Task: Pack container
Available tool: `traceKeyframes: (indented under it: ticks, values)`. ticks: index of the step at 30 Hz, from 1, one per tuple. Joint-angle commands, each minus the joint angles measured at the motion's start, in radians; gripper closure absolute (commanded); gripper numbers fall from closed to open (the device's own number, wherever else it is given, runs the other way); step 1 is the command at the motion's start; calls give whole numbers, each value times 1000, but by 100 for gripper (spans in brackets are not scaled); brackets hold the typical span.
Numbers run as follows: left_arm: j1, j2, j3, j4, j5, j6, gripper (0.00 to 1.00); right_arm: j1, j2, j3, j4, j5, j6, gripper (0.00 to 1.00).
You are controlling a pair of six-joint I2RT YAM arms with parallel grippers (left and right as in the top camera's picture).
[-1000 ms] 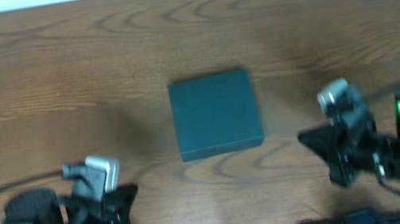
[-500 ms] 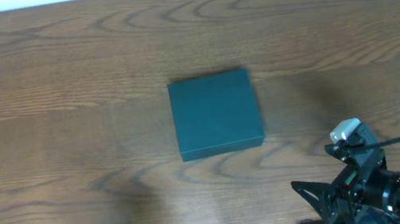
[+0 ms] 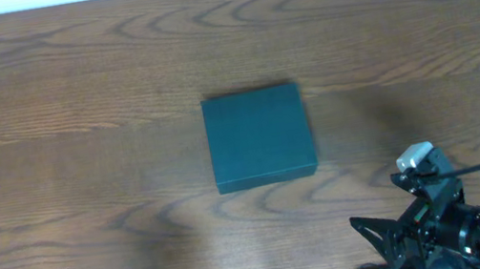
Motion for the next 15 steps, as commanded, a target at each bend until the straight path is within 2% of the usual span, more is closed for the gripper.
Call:
traceKeyframes:
  ticks: [1,3,5,7,8,9,15]
  values:
    - [-1,-6,-4,58,-3,-8,65,10,-3,-3,-2,3,11,1]
    - [-1,-6,-4,89,-51,-8,64,10,-3,-3,-2,3,10,1]
    - [-1,-6,-4,106,-121,-7,54,10,-3,-3,-2,3,11,1]
    - [-1,-6,-4,107,-205,-8,30,10,-3,-3,-2,3,10,1]
    - [-1,-6,-4,111,-220,-8,23,10,-3,-3,-2,3,11,1]
    - [-1,-6,-4,118,-227,-12,5,10,-3,-3,-2,3,11,1]
    - [-1,-6,-4,258,-240,-90,5,10,-3,-3,-2,3,11,1]
